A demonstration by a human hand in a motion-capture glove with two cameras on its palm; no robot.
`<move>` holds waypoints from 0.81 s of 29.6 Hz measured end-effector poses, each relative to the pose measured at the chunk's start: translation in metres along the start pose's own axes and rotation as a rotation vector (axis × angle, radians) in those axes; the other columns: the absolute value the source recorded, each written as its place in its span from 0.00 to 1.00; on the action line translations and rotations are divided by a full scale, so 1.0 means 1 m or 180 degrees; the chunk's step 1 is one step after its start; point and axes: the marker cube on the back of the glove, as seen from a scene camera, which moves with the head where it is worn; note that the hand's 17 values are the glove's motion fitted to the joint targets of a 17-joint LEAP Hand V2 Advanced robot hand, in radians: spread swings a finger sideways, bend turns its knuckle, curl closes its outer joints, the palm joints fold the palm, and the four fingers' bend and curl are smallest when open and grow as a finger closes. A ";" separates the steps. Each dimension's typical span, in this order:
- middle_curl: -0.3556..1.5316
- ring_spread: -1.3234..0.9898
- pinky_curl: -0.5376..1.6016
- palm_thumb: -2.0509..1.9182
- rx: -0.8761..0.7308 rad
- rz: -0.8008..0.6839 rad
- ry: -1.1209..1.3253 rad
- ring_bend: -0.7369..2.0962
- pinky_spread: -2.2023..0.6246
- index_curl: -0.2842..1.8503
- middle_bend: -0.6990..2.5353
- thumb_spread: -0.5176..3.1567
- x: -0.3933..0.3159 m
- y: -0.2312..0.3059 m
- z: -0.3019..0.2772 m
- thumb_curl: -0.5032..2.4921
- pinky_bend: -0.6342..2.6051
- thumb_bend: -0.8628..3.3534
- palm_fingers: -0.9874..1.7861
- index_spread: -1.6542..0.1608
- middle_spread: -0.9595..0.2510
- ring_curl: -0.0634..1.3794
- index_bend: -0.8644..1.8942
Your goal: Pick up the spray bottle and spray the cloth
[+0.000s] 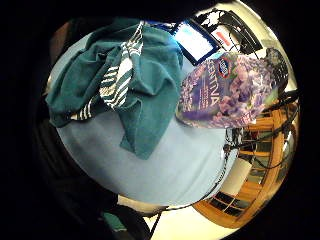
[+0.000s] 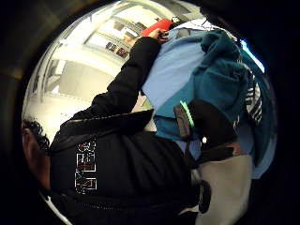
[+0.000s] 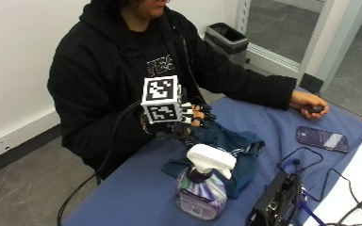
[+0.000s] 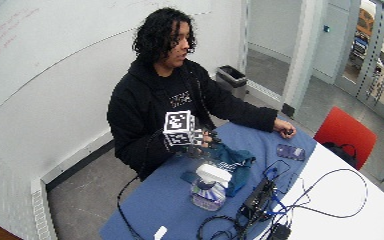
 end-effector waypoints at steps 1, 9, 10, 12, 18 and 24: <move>0.22 0.56 0.29 0.63 0.0001 0.0000 0.0000 0.39 0.82 0.15 0.28 0.26 0.000 0.000 0.000 0.20 0.31 0.27 0.52 0.82 0.77 0.09 0.37; 0.26 0.56 0.34 0.65 0.0001 -0.0004 -0.0039 0.41 0.85 0.20 0.28 0.38 -0.002 0.005 -0.002 0.22 0.32 0.28 0.51 0.75 0.78 0.17 0.37; 0.27 0.56 0.34 0.65 0.0004 0.0004 -0.0045 0.41 0.85 0.20 0.28 0.38 -0.002 0.006 -0.001 0.22 0.32 0.28 0.51 0.75 0.78 0.17 0.37; 0.27 0.56 0.35 0.65 0.0009 0.0028 -0.0041 0.41 0.85 0.20 0.28 0.40 0.000 0.006 -0.002 0.23 0.32 0.28 0.51 0.74 0.78 0.18 0.37; 0.29 0.56 0.36 0.66 0.0009 0.0107 -0.0046 0.41 0.86 0.22 0.28 0.43 0.008 0.010 -0.008 0.24 0.32 0.27 0.51 0.73 0.78 0.19 0.37; 0.31 0.56 0.37 0.66 0.0107 0.0388 -0.0041 0.40 0.86 0.23 0.28 0.45 0.030 0.024 -0.020 0.25 0.31 0.27 0.53 0.72 0.79 0.20 0.37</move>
